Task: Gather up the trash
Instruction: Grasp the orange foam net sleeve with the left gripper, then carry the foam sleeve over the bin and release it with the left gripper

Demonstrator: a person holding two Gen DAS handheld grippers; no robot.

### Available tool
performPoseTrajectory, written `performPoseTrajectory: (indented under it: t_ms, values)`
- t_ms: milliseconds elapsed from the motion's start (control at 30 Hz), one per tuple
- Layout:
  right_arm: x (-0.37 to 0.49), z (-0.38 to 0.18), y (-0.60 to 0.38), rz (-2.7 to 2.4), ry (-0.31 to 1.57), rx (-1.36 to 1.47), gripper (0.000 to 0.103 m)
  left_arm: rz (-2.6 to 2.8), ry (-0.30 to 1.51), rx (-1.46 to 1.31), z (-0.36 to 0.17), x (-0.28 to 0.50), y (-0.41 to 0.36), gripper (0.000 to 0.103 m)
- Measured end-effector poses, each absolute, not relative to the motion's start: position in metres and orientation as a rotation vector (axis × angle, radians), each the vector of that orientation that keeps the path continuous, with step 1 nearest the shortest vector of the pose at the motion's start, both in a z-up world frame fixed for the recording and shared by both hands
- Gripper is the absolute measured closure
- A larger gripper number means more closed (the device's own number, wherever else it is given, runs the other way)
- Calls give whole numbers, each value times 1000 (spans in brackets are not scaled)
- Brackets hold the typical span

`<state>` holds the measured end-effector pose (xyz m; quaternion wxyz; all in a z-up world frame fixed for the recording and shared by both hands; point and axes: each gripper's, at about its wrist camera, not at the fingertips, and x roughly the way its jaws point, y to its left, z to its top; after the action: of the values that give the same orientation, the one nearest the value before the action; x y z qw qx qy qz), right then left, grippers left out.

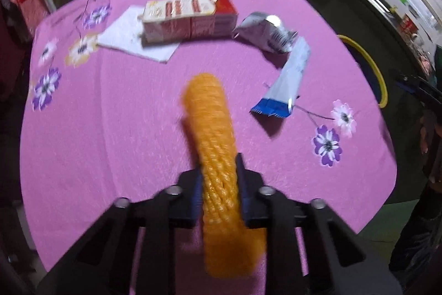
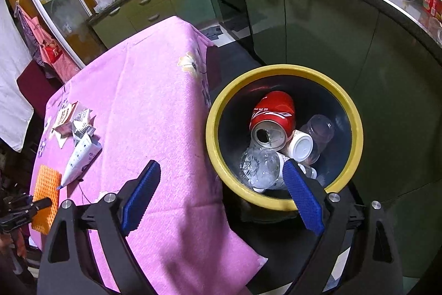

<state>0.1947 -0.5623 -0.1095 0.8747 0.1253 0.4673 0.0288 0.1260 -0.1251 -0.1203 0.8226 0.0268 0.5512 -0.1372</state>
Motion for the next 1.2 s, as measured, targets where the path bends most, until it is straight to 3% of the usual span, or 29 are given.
performPoseTrajectory:
  t_ms: [367,733,1033,1200]
  values:
    - [171,-104,-575,-6,925,280,14,-504,1000,176,-58,110,-168,90]
    - [120,-110,-627,-127,872,394,14,-881,970,318,-24,157,-327,89]
    - [79,-109,-666,-207,828,487,14,-980,1044,410,-71,214,-503,89]
    - [67,-112,-682,-221,827,519,14,-933,1119,411,-119,239,-554,86]
